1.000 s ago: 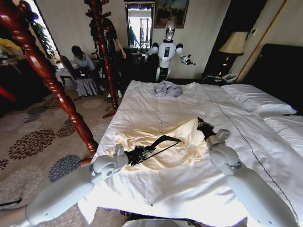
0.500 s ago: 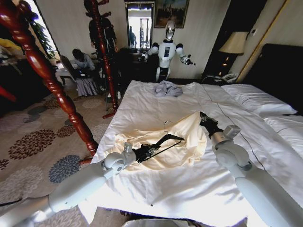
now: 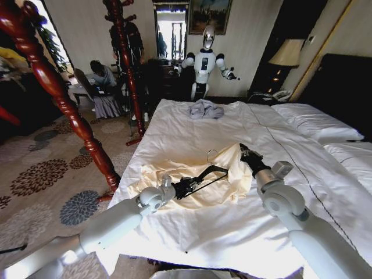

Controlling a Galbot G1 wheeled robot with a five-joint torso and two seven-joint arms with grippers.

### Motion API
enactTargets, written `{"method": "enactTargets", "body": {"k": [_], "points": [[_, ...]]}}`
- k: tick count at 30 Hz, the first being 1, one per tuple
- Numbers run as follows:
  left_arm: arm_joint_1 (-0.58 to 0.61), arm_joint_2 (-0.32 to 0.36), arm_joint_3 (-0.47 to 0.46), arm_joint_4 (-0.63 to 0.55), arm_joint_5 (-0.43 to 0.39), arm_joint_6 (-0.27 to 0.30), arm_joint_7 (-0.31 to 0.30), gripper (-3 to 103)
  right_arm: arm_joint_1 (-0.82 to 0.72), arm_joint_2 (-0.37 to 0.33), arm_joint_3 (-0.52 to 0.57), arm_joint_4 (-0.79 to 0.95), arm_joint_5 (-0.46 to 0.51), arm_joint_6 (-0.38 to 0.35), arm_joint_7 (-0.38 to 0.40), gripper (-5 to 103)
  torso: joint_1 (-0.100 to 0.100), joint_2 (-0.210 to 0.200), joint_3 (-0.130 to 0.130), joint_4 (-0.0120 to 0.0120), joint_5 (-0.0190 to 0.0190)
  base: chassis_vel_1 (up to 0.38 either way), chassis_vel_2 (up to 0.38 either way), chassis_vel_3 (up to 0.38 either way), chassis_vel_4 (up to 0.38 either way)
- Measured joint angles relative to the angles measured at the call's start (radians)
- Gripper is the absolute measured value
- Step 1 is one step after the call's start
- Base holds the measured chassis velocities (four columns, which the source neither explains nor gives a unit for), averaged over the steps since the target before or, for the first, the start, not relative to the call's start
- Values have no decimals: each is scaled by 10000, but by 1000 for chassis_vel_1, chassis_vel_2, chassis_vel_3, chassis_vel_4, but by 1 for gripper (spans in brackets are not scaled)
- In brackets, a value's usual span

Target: Pick up the clothes from the bed and hang them on the clothes hanger.

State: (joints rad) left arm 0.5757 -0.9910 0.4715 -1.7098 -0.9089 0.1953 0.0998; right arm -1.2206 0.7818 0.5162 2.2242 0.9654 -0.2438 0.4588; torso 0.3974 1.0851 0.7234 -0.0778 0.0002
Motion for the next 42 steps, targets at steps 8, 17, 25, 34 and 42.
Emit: {"method": "enactTargets", "body": {"k": [8,17,25,34,42], "points": [[-125,-254,-102,212,-43,-53,-51,16,-668,-55,194,381,45,-101,35,0,-1,0,-1,-1,-2,0,0,0,0],[-345,-670,82,582,102,-55,-24,16,-815,202,-128,399,-106,-201,40,0,-1,1,0,-3,-1,0,0,0,0],[-376,-809,207,656,68,-57,-122,16,-659,338,-431,436,-85,-371,121,0,0,0,0,0,-1,0,0,0,0],[-502,-970,235,561,-33,-79,-333,16,-820,464,-652,711,-138,-706,111,0,-1,0,0,-2,-1,0,0,0,0],[-336,-896,278,146,-55,-94,-413,16,-1182,410,-491,896,-52,-1001,-13,27,-1,0,0,-2,-1,0,0,0,0]]}}
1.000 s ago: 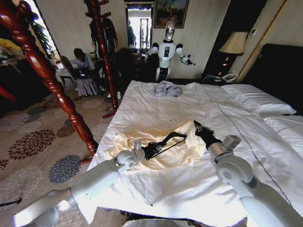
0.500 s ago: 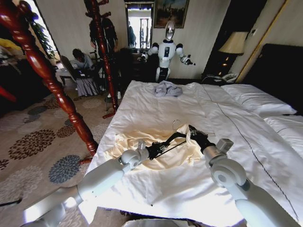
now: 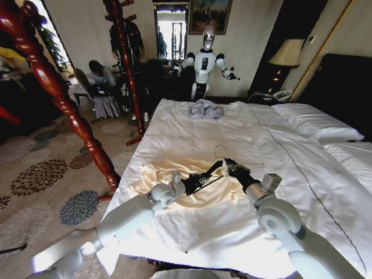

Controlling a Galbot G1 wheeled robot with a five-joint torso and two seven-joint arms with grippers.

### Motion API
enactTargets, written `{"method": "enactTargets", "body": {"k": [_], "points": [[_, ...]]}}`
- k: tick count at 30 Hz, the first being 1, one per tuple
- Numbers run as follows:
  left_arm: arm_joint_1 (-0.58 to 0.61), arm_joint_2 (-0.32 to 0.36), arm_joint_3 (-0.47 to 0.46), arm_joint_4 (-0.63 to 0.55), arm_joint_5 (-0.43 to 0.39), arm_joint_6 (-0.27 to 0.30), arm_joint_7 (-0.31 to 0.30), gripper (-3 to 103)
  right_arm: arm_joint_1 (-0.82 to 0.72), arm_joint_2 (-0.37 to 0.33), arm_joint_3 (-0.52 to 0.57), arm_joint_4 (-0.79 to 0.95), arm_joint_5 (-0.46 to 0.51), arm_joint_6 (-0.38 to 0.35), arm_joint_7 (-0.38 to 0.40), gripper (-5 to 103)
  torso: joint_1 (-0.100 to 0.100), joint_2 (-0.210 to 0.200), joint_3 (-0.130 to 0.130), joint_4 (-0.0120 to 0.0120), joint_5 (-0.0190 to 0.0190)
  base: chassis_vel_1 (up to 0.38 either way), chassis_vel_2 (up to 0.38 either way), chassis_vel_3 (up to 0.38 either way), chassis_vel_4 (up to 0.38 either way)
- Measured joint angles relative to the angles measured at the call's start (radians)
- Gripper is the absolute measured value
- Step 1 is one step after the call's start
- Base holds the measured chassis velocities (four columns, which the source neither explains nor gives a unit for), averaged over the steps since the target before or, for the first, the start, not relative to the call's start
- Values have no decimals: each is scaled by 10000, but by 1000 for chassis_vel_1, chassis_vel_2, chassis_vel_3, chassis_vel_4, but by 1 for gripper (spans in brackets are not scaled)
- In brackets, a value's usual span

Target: Pick up the clothes from the bed and hang them on the clothes hanger.

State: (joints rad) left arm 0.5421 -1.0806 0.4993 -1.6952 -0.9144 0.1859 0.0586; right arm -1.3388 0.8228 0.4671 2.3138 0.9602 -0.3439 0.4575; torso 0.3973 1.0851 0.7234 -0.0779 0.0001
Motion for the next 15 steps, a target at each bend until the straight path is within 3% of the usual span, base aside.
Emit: {"method": "enactTargets", "body": {"k": [1,5,7,12,14,15], "points": [[0,0,0,0,0,0,0,16,0,0,0,0,0,0,0,27,0,0,0,0,0,0,0,0,0],[61,1,-26,-57,-5,-19,-59,16,-361,-64,245,250,-20,-38,-156,48,1,0,1,1,0,0,0,0,0],[63,12,-30,-71,-9,-25,-63,16,-416,-74,320,267,-43,-33,-167,48,0,0,0,0,-1,0,0,0,0],[85,74,-70,-186,-71,-58,-91,16,-719,-132,970,17,-418,295,-233,70,0,0,0,1,-1,0,0,0,0],[110,123,-119,-345,-137,-64,-119,16,-893,-192,1322,-493,-1108,602,-294,81,1,0,1,0,0,0,0,0,0],[113,143,-128,-407,-164,-64,-129,16,-939,-212,1386,-693,-1418,722,-356,81,1,0,0,0,1,0,0,0,0]]}}
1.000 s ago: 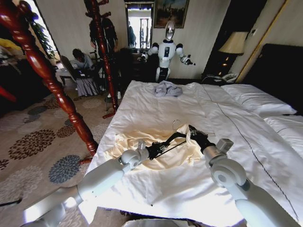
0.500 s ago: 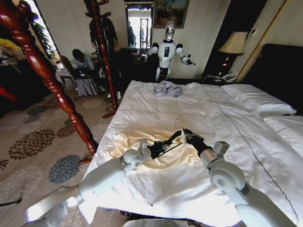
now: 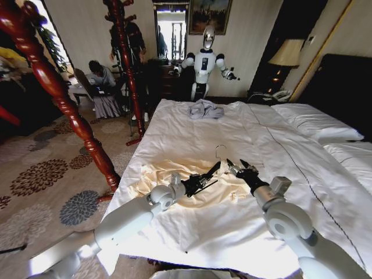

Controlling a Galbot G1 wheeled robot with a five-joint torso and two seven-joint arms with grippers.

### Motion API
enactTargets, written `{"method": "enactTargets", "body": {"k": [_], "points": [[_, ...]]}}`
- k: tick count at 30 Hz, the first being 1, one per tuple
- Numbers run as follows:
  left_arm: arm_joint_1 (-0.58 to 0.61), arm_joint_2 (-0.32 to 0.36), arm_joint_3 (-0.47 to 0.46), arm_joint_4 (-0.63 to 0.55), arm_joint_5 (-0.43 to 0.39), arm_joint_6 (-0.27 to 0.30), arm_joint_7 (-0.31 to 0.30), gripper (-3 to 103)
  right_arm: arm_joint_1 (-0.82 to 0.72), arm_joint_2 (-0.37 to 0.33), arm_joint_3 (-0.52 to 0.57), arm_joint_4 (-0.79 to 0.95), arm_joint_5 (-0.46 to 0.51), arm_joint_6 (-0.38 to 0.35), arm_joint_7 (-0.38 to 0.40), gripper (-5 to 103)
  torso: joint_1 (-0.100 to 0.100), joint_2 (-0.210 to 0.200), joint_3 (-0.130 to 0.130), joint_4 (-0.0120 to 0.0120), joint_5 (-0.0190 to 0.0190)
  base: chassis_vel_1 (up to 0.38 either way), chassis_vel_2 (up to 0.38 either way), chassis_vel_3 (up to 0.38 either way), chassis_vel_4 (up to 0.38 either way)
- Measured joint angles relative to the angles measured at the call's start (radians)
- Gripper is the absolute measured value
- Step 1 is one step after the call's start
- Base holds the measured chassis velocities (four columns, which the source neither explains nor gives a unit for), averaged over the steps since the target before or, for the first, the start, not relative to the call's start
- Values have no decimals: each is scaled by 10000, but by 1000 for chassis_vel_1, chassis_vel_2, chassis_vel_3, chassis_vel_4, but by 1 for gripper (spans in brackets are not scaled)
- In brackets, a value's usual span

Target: Pick up the clothes from the bed and hang them on the clothes hanger.

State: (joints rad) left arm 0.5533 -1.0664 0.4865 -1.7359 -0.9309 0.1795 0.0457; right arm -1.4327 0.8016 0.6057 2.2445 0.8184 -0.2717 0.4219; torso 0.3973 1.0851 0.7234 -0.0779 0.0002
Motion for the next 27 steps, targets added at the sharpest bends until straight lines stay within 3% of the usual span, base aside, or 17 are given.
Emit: {"method": "enactTargets", "body": {"k": [1,5,8,14,27], "points": [[0,0,0,0,0,0,0,16,0,0,0,0,0,0,0,81,0,0,0,0,0,0,0,0,0],[-44,119,-22,-276,-134,-2,-34,16,-128,60,179,-800,-1547,297,-367,99,0,0,0,1,0,0,0,0,0],[-105,148,-23,-379,-188,-1,-52,16,-148,194,194,-1054,-2184,269,-498,100,0,0,0,1,0,0,0,0,0],[-298,292,-7,-687,-289,-2,-83,16,-339,103,65,-1931,-4392,935,-1393,100,0,0,0,0,-1,0,0,0,0],[-272,550,16,-1341,-353,0,-7,16,122,-193,-467,-2415,-5556,1559,-1863,100,0,0,0,2,-2,0,0,0,0]]}}
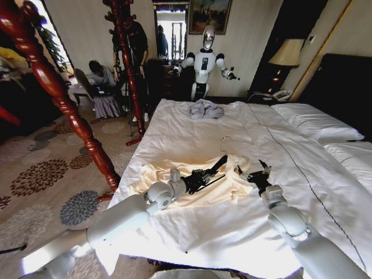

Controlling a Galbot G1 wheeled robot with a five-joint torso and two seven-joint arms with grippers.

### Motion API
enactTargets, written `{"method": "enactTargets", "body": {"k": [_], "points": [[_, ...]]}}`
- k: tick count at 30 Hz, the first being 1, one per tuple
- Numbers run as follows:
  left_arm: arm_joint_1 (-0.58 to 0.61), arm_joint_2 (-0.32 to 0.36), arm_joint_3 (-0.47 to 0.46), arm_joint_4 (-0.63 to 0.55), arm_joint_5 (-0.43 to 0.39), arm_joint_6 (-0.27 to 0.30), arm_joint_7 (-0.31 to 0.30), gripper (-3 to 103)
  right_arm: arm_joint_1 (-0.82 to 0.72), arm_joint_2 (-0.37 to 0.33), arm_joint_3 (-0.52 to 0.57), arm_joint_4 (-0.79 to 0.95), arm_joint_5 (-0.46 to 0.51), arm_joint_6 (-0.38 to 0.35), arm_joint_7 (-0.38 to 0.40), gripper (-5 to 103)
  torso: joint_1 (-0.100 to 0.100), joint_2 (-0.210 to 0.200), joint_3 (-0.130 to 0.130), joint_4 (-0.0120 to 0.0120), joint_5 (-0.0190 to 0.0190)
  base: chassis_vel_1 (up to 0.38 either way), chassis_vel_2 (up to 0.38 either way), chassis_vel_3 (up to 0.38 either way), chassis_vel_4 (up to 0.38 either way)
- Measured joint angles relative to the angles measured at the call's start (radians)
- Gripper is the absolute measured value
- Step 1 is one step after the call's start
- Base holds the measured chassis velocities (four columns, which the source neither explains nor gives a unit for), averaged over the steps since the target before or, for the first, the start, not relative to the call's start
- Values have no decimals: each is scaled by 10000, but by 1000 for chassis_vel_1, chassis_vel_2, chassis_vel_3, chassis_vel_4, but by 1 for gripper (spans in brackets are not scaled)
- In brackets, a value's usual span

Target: Pick up the clothes from the bed and hang them on the clothes hanger.

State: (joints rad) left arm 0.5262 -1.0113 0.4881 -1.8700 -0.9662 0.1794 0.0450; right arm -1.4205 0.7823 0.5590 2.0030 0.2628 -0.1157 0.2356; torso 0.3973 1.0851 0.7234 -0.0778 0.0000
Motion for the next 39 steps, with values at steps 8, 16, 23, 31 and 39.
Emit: {"method": "enactTargets", "body": {"k": [8,16,23,31,39], "points": [[33,327,96,-351,-41,30,137,16,291,-252,-126,-589,-1445,744,-438,100,0,0,0,-1,0,0,0,0,0],[74,740,145,-591,-59,44,252,16,401,-580,51,-1267,-4243,2400,-1265,100,0,1,0,-2,1,0,0,0,0],[57,1113,151,-700,-59,43,385,16,806,-801,249,-1639,-6673,3674,-2002,83,0,0,1,-1,0,0,0,0,0],[251,1265,-19,-755,8,34,452,16,988,-732,282,-1925,-7570,4332,-2168,56,0,0,1,-1,0,0,0,0,0],[206,1385,-66,-699,126,7,532,16,1087,-730,276,-2092,-7870,4676,-2168,27,0,0,0,-2,0,0,0,0,0]]}}
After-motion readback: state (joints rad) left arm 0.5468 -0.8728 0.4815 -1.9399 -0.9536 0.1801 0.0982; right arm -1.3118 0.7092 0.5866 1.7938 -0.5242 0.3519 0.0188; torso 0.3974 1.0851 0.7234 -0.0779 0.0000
